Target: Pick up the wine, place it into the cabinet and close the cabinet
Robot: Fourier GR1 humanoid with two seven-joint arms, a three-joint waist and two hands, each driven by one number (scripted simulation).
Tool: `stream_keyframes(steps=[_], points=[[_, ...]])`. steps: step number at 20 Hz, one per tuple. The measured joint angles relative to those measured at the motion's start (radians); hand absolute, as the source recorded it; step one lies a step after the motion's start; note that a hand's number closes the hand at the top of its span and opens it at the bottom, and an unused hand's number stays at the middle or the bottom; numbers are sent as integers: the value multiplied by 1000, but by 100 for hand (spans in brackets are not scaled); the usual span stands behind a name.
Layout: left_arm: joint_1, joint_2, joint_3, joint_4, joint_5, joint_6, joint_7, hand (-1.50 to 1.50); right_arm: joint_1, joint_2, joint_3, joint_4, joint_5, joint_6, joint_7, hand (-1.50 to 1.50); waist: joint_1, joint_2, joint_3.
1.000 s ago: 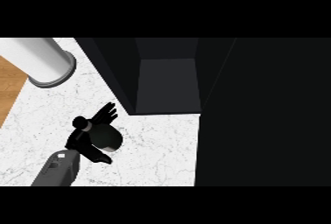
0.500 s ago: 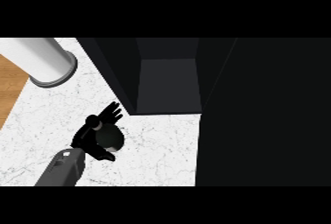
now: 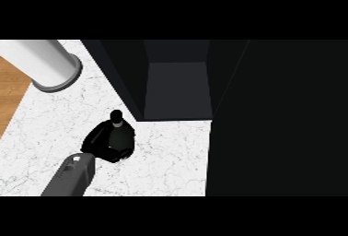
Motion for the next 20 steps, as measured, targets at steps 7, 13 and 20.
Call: stream_keyframes(steps=[7,13,20], points=[[64,-35,6,-87,8,99,-92,150,6,1,-11,8,1,7,-12,-150,13,-5,0],[210,-72,131,-210,116,249,-229,150,9,14,-3,18,8,-4,-28,-150,36,-15,2],[391,-122,54,-482,220,298,-221,150,24,11,-14,13,6,6,-31,-150,29,-8,1]])
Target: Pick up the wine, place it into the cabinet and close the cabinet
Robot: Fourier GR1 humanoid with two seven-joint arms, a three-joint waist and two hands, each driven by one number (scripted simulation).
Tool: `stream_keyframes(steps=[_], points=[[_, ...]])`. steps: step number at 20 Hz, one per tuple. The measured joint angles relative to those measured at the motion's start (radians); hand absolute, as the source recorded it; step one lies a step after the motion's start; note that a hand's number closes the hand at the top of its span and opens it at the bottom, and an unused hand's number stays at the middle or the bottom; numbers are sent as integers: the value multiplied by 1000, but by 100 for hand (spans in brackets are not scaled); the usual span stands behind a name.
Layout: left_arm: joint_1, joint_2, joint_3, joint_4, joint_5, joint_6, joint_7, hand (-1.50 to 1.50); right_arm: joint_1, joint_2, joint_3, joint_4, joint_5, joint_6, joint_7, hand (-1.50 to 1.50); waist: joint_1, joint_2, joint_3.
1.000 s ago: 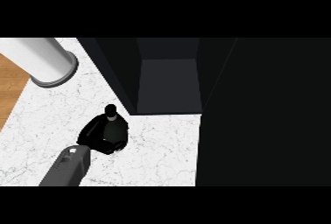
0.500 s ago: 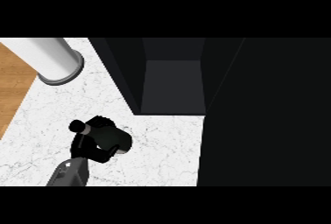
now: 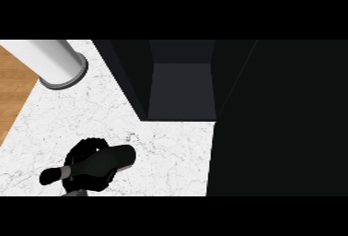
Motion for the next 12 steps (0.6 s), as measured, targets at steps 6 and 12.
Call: stream_keyframes(steps=[6,12], points=[[104,-9,-171,-277,81,109,138,150,9,4,5,-1,-1,6,-10,-150,-6,2,0],[93,-11,-362,-496,110,346,279,150,-11,4,4,-1,-2,5,9,-150,-14,4,-1]])
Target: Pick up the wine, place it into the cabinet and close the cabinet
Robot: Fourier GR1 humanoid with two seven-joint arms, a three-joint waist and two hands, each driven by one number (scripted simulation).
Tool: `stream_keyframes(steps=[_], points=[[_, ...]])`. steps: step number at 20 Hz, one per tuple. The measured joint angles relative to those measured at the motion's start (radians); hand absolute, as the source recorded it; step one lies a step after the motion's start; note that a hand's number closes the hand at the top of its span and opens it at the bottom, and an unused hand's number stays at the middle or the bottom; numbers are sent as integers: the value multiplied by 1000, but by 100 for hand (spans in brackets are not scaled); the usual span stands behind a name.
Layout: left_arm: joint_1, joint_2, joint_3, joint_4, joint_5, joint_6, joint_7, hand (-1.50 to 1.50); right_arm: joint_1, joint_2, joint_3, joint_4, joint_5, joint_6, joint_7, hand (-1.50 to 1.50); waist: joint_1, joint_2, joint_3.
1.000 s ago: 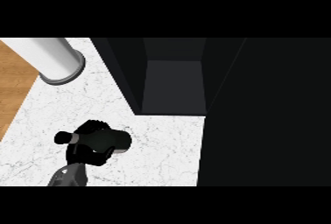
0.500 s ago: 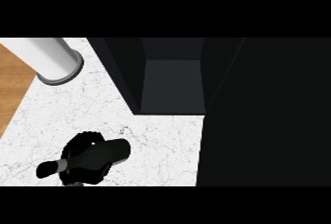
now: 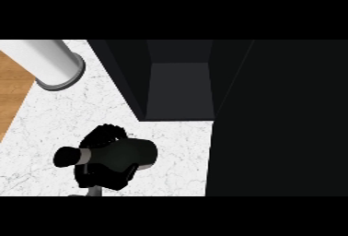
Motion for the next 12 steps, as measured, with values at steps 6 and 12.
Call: stream_keyframes(steps=[6,12], points=[[-50,0,-147,-147,-13,215,139,150,21,-3,-6,-2,-4,16,-9,-150,-6,2,0],[-204,-1,-238,-165,2,443,276,150,-17,-3,-42,-2,-10,19,22,-150,-13,4,-1]])
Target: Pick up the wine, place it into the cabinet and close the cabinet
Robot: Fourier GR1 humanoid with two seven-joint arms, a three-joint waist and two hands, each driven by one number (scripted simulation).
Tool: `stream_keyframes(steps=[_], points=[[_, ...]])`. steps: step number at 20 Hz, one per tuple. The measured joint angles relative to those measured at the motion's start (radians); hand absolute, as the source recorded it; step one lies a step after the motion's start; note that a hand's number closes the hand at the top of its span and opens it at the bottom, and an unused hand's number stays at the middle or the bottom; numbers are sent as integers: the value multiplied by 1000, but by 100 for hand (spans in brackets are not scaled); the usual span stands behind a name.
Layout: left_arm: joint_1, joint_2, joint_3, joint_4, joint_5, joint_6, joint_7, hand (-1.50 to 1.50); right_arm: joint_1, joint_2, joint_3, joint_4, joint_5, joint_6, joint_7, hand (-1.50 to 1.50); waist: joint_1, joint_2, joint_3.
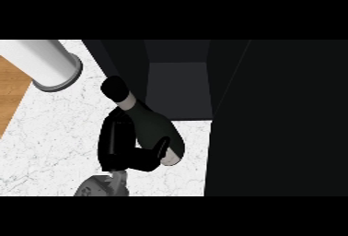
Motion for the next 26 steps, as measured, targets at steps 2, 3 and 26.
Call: stream_keyframes(steps=[2,3,26], points=[[-45,0,1,36,2,35,13,150,7,4,-2,0,-2,3,-7,-150,-1,1,0],[-64,0,-2,43,2,54,26,150,4,2,-8,-1,-3,7,-2,-150,-1,1,0],[-346,0,-85,592,273,181,-243,150,39,23,-59,2,-30,79,-23,-150,-16,6,-1]])
